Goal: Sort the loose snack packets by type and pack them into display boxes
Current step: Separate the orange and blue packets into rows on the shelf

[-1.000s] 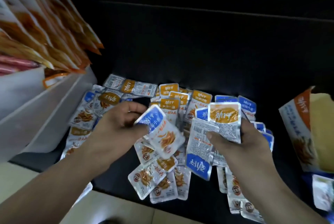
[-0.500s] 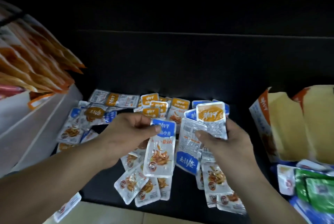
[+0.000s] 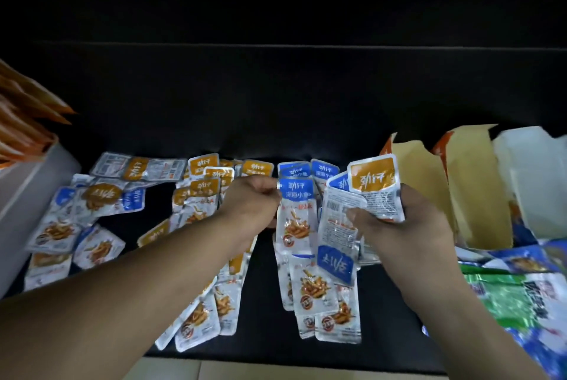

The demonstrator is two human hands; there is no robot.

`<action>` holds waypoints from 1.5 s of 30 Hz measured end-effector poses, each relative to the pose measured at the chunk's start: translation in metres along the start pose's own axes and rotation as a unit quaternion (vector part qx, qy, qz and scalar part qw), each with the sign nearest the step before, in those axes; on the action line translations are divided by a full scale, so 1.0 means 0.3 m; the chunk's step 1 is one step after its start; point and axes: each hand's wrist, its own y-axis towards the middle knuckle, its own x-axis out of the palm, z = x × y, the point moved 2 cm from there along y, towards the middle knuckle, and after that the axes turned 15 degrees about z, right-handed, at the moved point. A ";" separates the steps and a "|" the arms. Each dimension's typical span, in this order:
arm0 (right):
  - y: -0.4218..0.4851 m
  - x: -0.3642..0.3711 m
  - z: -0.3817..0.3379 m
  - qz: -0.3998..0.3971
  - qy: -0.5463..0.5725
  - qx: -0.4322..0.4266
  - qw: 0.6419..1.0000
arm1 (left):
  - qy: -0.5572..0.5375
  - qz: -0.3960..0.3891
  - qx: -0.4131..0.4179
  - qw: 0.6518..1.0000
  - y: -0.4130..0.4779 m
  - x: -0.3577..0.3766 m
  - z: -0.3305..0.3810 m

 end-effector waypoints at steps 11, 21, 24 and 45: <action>-0.008 0.041 0.007 0.026 0.032 0.043 0.998 | 0.078 -0.057 0.238 0.966 -0.199 -0.043 0.022; -0.046 0.098 -0.004 0.009 -0.020 0.000 1.000 | -0.027 -0.091 0.070 0.993 -0.217 -0.096 -0.053; -0.026 0.079 -0.006 0.028 -0.093 -0.030 0.995 | -0.024 -0.069 0.054 0.996 -0.180 -0.113 -0.077; -0.026 0.030 -0.001 0.060 -0.196 -0.121 0.971 | 0.127 -0.084 0.176 0.973 -0.118 -0.120 0.082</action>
